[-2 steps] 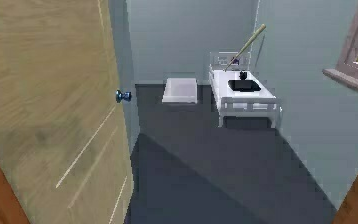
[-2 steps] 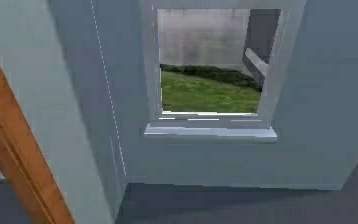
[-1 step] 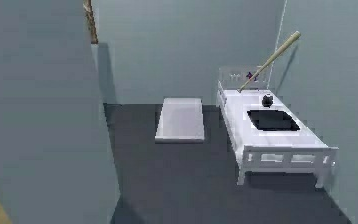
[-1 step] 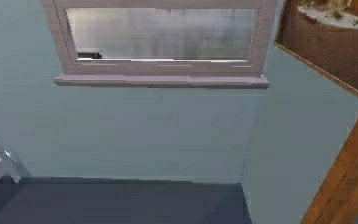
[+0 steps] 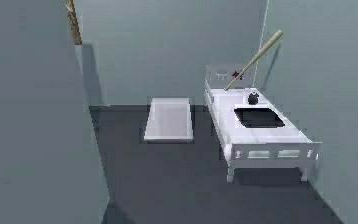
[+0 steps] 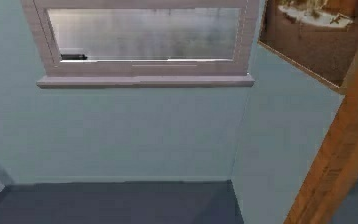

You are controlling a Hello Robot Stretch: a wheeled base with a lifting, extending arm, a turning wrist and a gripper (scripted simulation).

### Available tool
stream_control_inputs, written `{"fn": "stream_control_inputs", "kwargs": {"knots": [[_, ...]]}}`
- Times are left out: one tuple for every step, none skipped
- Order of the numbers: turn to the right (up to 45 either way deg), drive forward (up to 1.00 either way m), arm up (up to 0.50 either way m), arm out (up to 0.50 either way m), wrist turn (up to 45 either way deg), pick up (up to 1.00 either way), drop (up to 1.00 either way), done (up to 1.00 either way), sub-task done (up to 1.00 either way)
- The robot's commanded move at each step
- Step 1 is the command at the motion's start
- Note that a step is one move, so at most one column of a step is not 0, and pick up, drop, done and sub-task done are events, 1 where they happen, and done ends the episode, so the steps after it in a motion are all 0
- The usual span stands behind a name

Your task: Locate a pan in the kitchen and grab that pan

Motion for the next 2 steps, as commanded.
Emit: {"fn": "stream_control_inputs", "kwargs": {"knots": [[0.0,0.50,0.00,0.00,0.0,0.00,0.00,0.00,0.00],[-12.0,0.00,0.00,0.00,0.0,0.00,0.00,0.00,0.00]]}}
